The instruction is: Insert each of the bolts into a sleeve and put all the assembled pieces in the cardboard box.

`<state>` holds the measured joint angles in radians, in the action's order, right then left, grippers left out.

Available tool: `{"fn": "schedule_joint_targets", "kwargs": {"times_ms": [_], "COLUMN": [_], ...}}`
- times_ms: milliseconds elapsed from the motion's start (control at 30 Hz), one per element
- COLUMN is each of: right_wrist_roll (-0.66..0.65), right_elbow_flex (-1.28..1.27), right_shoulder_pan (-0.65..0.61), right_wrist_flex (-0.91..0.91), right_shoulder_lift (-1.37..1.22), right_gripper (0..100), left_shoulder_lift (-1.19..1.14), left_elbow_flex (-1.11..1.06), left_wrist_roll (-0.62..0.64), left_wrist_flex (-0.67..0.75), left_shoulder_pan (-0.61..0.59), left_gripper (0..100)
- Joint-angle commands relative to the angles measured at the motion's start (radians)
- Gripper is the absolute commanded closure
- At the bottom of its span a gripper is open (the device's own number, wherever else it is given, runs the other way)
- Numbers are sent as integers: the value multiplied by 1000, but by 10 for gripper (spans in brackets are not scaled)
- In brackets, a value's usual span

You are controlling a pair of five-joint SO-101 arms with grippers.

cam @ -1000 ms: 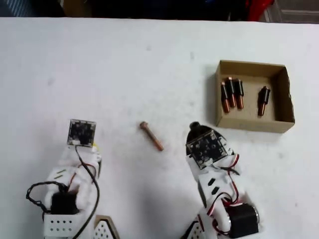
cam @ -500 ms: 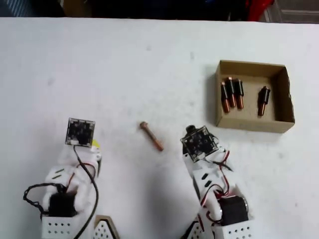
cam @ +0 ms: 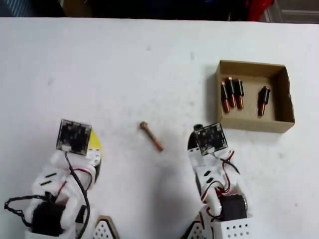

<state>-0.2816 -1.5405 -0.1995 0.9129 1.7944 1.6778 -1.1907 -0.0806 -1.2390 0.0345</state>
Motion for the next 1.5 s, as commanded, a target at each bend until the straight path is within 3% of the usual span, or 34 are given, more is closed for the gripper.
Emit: {"fn": "schedule_joint_targets", "kwargs": {"times_ms": [0, 200, 533, 767, 933, 1033, 1467], "right_wrist_roll": [8, 5, 6, 2, 2, 2, 0], "right_elbow_flex": [12, 12, -2, -9, -9, -9, -9], "right_shoulder_pan": [13, 15, 15, 15, 16, 16, 16], "right_wrist_flex": [-27, -27, -27, -25, -21, -21, -21], "right_shoulder_lift": [7, 7, 7, 7, 7, 7, 7], "right_gripper": [981, 981, 981, 981, 981, 981, 981], "left_shoulder_lift": [-228, -553, -917, -1161, -1319, -1399, -1685], "left_elbow_flex": [172, 376, 512, 629, 698, 747, 781], "left_wrist_roll": [17, 46, 261, 356, 473, 517, 743], "left_wrist_flex": [-2, 2, 8, 14, 14, 15, 235], "left_shoulder_pan": [13, 39, 274, 283, 283, 283, 285], "left_gripper": [977, 976, 976, 972, 876, 870, 895]}}
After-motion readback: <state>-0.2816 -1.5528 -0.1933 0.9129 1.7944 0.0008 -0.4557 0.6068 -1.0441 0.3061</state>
